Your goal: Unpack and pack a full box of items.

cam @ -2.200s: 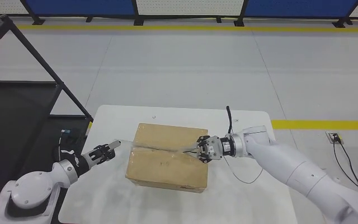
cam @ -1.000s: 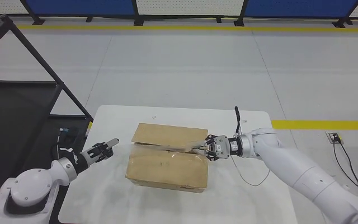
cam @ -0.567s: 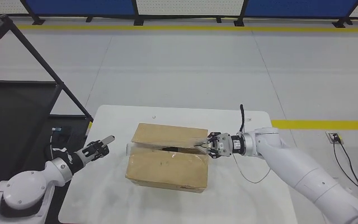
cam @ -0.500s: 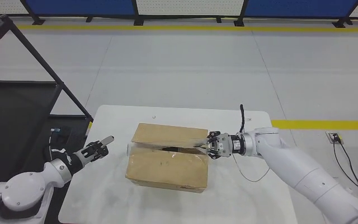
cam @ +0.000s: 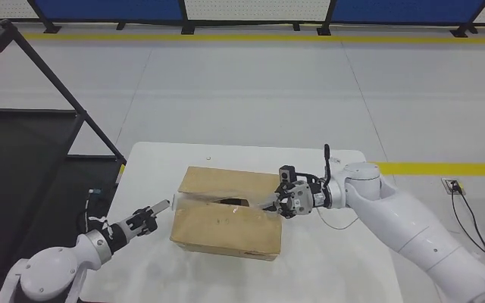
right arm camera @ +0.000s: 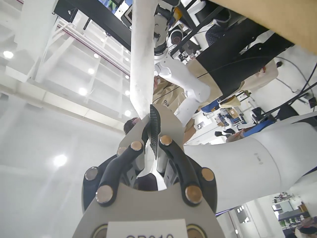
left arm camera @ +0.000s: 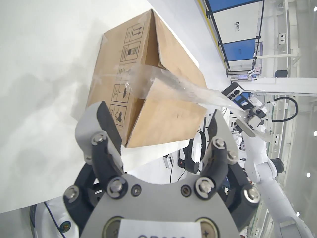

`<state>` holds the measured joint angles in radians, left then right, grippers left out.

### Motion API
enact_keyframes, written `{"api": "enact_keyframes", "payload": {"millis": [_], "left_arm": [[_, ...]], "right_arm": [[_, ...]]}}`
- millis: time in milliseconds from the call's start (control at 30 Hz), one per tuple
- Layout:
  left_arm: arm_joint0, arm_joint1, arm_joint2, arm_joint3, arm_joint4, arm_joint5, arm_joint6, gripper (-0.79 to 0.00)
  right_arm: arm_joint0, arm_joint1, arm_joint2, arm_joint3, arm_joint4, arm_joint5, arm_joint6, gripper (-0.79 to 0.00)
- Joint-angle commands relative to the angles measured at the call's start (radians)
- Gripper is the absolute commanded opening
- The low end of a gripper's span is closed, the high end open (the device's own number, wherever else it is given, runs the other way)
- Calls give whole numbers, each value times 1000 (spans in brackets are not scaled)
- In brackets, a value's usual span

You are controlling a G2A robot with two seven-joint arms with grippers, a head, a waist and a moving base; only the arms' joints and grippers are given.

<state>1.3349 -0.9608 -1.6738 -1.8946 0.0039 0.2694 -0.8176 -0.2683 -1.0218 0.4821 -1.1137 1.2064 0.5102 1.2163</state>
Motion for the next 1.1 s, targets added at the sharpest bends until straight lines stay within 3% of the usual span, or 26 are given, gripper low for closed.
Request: {"api": "enact_keyframes", "payload": {"millis": [0, 33, 67, 100, 467, 767, 967, 1067], "left_arm": [[-5, -1, 21, 2, 6, 6, 15, 0], [-7, -1, 27, 1, 8, 9, 18, 0], [-8, -1, 31, 0, 8, 9, 18, 0], [-9, -1, 33, -1, 7, 10, 19, 0], [-9, 2, 43, -26, 12, 11, 18, 0], [8, 4, 47, -53, 17, -11, 13, 0], [22, 11, 67, -79, 75, -46, -37, 0], [32, 15, 87, -104, 190, -54, -16, 0]], "right_arm": [[2, -5, 6, 16, -15, -10, 20, -785], [3, -7, 8, 19, -24, -15, 22, -446], [3, -9, 10, 24, -29, -16, 26, -31], [4, -10, 15, 29, -34, -18, 24, 0], [-7, -1, 62, -23, -166, -34, -29, 0], [-56, 31, 140, -159, -320, -143, -139, 0], [-75, 43, 167, -219, -383, -39, -212, 0], [-83, 43, 175, -233, -396, -30, -218, 0]]}}
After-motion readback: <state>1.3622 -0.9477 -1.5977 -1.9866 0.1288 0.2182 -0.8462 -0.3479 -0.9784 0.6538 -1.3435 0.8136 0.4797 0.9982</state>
